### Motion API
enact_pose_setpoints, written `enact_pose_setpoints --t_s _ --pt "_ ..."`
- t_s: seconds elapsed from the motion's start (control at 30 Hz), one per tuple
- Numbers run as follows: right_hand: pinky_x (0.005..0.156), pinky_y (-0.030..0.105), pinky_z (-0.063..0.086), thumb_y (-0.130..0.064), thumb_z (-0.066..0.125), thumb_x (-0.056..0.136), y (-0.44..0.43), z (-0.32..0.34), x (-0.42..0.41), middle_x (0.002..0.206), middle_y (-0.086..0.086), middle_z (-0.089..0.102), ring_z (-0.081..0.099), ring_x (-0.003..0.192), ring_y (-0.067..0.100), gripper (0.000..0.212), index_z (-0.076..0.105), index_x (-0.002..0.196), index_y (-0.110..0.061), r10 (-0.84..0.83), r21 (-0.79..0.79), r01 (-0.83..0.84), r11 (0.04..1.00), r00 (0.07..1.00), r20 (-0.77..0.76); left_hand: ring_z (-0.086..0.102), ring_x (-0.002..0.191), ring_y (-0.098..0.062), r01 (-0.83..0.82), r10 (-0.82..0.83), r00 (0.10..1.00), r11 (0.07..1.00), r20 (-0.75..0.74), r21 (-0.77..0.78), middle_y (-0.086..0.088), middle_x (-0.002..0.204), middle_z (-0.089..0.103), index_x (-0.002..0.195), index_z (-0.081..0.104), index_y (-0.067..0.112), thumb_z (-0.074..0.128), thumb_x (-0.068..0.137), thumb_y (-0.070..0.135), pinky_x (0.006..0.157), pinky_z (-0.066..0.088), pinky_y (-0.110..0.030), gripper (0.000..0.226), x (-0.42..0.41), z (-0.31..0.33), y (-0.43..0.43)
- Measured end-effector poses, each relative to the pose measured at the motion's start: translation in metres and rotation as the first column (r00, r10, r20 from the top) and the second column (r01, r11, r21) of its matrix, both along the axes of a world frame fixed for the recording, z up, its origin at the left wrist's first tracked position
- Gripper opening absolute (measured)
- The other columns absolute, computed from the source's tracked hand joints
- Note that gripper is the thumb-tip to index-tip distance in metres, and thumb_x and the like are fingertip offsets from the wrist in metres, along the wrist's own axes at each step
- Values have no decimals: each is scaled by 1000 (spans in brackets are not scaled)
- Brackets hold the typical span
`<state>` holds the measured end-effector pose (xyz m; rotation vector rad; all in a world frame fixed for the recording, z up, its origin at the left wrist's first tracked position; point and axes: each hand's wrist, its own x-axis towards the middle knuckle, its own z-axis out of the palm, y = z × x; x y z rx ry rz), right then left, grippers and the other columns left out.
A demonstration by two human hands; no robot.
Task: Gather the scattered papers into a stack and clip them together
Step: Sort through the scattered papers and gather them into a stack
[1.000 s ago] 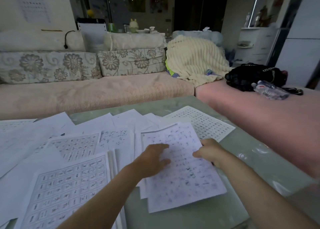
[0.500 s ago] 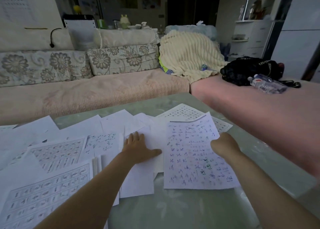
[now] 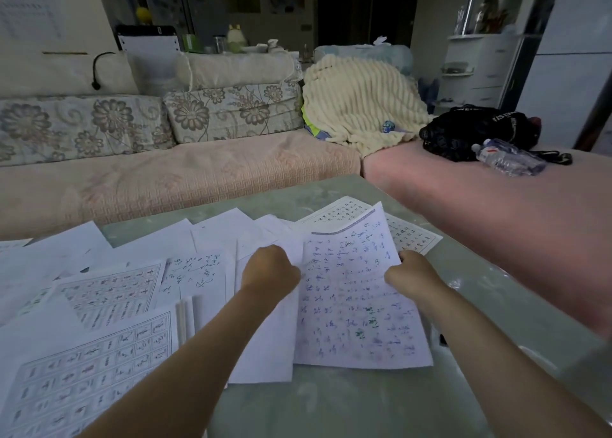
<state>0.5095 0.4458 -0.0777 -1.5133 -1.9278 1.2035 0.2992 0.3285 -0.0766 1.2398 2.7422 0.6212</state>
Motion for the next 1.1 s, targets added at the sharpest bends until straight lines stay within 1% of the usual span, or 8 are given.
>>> enact_pose_setpoints --t_s 0.2,0.37,0.5,0.63,0.8,0.87,0.97,1.1 --pt "60 25 43 7 57 83 -12 -4 -1 96 8 67 61 85 23 22 63 100 -4 86 -153 -98 983 993 -84 46 126 -29 71 -64 997 968 39 -240 -7 133 51 133 48 11 58 76 66 101 44 -42 80 8 -13 -3" --pt "80 31 50 0 59 75 -15 -11 -7 116 12 66 61 102 27 41 61 116 -6 122 -186 -130 974 991 -55 56 112 -23 110 -113 993 986 -20 -127 -5 120 59 122 57 12 52 89 43 91 46 -31 45 22 -29 -7" --pt "98 41 46 -10 56 67 -14 -15 -11 133 12 56 53 119 32 72 46 138 -7 137 -215 -146 966 989 -58 56 68 -20 102 -101 995 993 16 -61 -1 67 51 69 51 10 51 87 16 56 40 -23 18 39 -18 -4" --pt "96 40 49 -5 55 79 -16 -7 -12 120 13 63 59 109 32 44 57 123 -7 74 -235 -95 967 993 -95 35 39 -12 59 -92 966 988 242 142 2 46 35 50 37 15 54 81 9 41 31 -15 35 46 -4 7" --pt "104 44 47 -52 61 83 -14 -6 -14 118 5 69 64 113 28 52 66 121 -15 -37 -341 -56 939 965 -259 58 68 -19 79 -286 633 948 719 308 -5 71 55 68 59 16 63 86 22 70 58 -30 19 73 1 15" --pt "97 42 53 -27 71 84 -14 -8 -11 108 6 73 68 102 27 30 72 110 -12 16 -247 -63 967 982 -187 65 94 -19 143 -363 526 929 769 340 -7 99 67 92 71 15 59 93 27 87 58 -31 17 76 0 13" --pt "84 34 55 2 69 79 -5 -16 -2 99 12 73 69 92 28 25 73 103 -4 -22 -142 13 990 998 -63 64 105 -16 139 -338 760 918 555 370 1 115 68 107 72 19 53 96 20 92 52 -26 22 53 -5 9" --pt "66 27 45 -4 63 83 8 -10 14 93 12 70 68 88 30 12 69 93 -4 -106 -2 107 994 988 113 55 118 -19 127 -135 987 988 85 90 1 134 58 127 60 25 52 94 27 98 44 -27 34 -1 -16 -4"
